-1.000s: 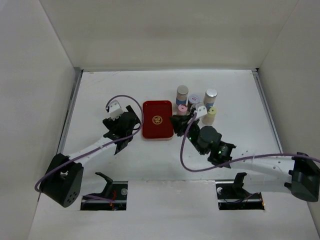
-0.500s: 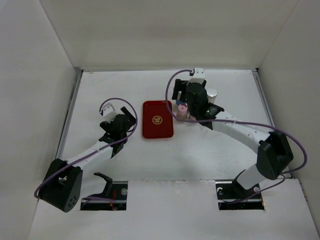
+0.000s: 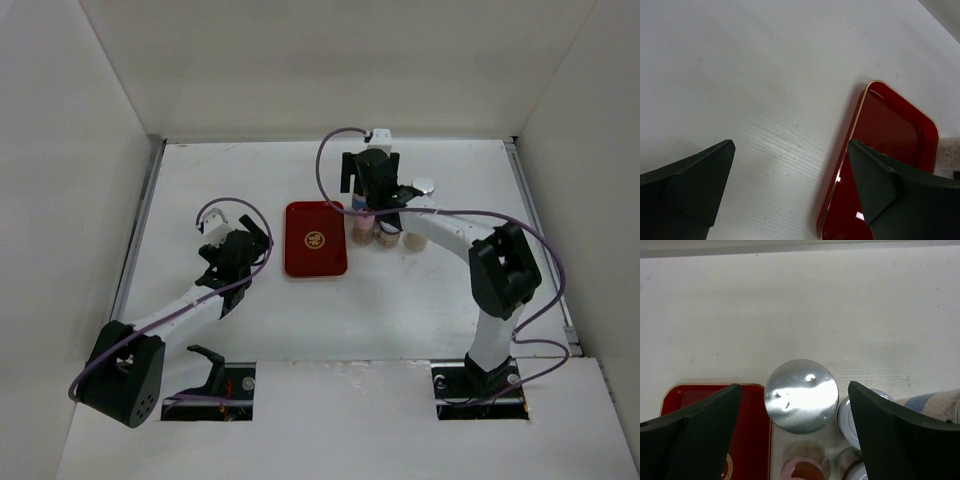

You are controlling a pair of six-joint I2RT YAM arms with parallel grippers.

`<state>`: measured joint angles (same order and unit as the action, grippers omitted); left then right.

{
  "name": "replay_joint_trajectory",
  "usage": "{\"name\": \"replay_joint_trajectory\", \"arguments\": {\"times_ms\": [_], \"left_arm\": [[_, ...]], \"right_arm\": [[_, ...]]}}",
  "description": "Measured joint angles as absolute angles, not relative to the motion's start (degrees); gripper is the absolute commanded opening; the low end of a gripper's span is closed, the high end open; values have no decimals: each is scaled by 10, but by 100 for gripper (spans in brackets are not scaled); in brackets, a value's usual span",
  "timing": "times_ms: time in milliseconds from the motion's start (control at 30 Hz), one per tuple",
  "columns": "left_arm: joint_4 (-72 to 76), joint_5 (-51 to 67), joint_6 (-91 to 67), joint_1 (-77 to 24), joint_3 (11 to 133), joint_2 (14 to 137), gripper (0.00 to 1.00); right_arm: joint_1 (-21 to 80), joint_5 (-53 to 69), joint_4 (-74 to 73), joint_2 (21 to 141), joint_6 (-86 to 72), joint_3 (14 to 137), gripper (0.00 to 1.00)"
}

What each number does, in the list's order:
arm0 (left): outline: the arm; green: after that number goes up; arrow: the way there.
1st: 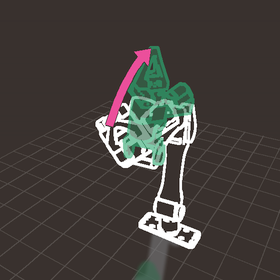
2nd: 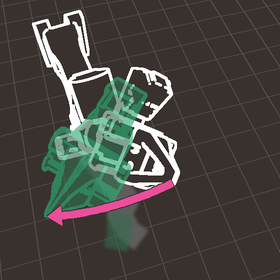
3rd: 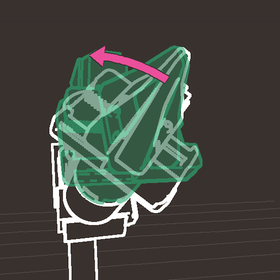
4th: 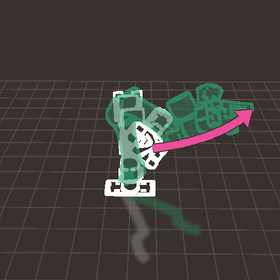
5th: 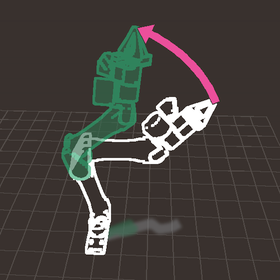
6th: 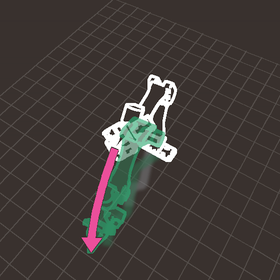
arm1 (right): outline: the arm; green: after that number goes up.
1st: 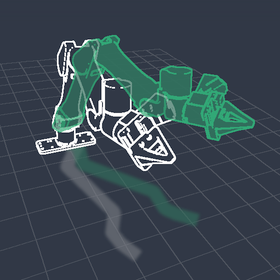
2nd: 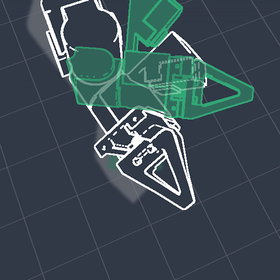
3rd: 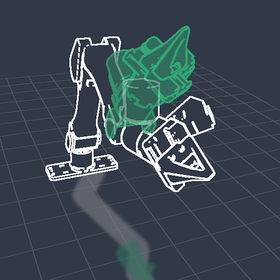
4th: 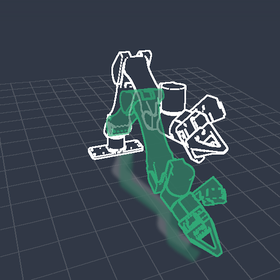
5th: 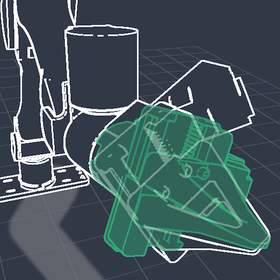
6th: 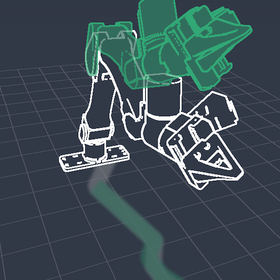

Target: Organize the condiment bottles

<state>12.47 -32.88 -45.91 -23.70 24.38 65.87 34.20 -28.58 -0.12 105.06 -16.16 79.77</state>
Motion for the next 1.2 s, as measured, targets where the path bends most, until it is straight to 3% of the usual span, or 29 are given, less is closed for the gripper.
{"name": "replay_joint_trajectory", "arguments": {"times_ms": [133,267,433,900,1200], "left_arm": [[131,-324,-460,-236,244,660,100],[136,-322,-461,-234,244,660,100],[139,-321,-461,-230,243,660,100],[147,-317,-465,-213,226,638,100],[148,-306,-475,-199,222,638,100]], "right_arm": [[341,-284,-5,1071,-160,811,80],[340,-286,-15,1083,-157,817,57],[338,-287,-22,1085,-156,825,48],[436,-325,86,1050,-62,820,47],[470,-272,97,1111,-91,864,48]]}}
